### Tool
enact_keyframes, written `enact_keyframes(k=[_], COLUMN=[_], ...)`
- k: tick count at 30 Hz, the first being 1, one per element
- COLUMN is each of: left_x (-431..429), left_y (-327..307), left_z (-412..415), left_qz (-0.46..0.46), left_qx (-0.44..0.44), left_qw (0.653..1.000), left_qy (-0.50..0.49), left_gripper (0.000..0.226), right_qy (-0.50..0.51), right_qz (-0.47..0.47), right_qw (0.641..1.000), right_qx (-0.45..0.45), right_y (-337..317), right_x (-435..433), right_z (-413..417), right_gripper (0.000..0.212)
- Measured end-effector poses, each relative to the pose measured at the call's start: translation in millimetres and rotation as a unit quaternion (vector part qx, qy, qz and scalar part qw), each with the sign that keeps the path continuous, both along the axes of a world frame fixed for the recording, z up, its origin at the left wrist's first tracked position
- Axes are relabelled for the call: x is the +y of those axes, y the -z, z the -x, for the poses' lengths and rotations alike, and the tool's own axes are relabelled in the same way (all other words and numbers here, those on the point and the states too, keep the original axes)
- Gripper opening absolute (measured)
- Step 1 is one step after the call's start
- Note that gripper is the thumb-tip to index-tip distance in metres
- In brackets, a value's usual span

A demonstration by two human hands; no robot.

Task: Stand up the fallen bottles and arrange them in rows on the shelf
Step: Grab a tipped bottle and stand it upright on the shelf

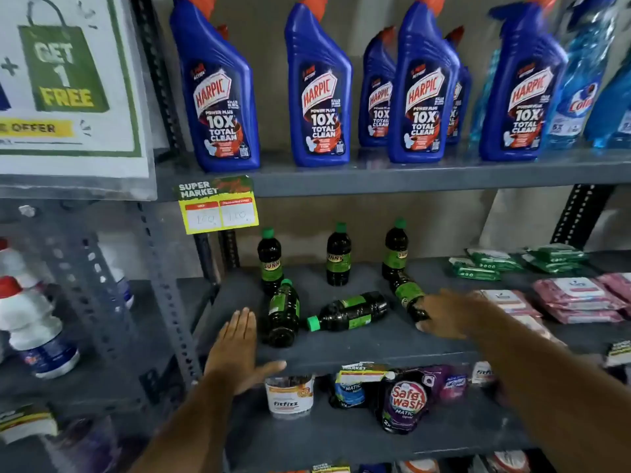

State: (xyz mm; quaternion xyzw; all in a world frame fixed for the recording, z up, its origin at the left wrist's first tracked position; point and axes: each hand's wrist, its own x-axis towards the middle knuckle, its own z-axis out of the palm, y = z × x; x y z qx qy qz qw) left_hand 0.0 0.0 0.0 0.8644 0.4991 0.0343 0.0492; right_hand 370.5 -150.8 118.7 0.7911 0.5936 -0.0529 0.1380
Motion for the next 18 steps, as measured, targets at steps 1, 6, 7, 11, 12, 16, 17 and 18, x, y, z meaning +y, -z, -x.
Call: enact_keyframes(k=[1, 6, 7, 11, 12, 16, 17, 18], left_x=[6.6, 42.3, 46.9, 57.1, 57.6, 55.4, 54.9, 55.4], left_y=[6.3, 23.9, 26.1, 33.6, 35.4, 39.4, 40.5, 41.3], left_z=[3.0, 5.5, 5.1, 5.4, 4.8, 5.7, 5.8, 6.4], left_qz=[0.016, 0.060, 0.073, 0.077, 0.076, 0.054, 0.050, 0.046], left_qx=[-0.007, -0.009, -0.008, 0.007, 0.015, 0.014, 0.014, 0.016], left_qw=[1.000, 0.998, 0.997, 0.997, 0.997, 0.998, 0.999, 0.999], left_qy=[-0.005, -0.016, -0.009, 0.007, 0.001, -0.004, -0.003, -0.003], left_gripper=[0.152, 0.161, 0.162, 0.159, 0.161, 0.162, 0.162, 0.161], right_qy=[0.009, 0.104, 0.121, 0.178, 0.200, 0.309, 0.312, 0.307], right_qz=[-0.004, -0.087, -0.101, -0.140, -0.162, -0.230, -0.242, -0.258], right_qw=[1.000, 0.990, 0.986, 0.967, 0.956, 0.888, 0.880, 0.876], right_qx=[-0.004, 0.039, 0.047, 0.115, 0.138, 0.250, 0.264, 0.268], right_y=[1.1, 27.3, 34.2, 58.9, 65.9, 97.4, 105.2, 110.9], right_x=[5.2, 30.2, 33.0, 39.7, 39.9, 36.0, 35.9, 35.5], right_z=[0.1, -24.4, -30.4, -44.0, -45.7, -45.0, -46.1, -47.6], right_gripper=[0.053, 0.038, 0.038, 0.044, 0.051, 0.077, 0.070, 0.061])
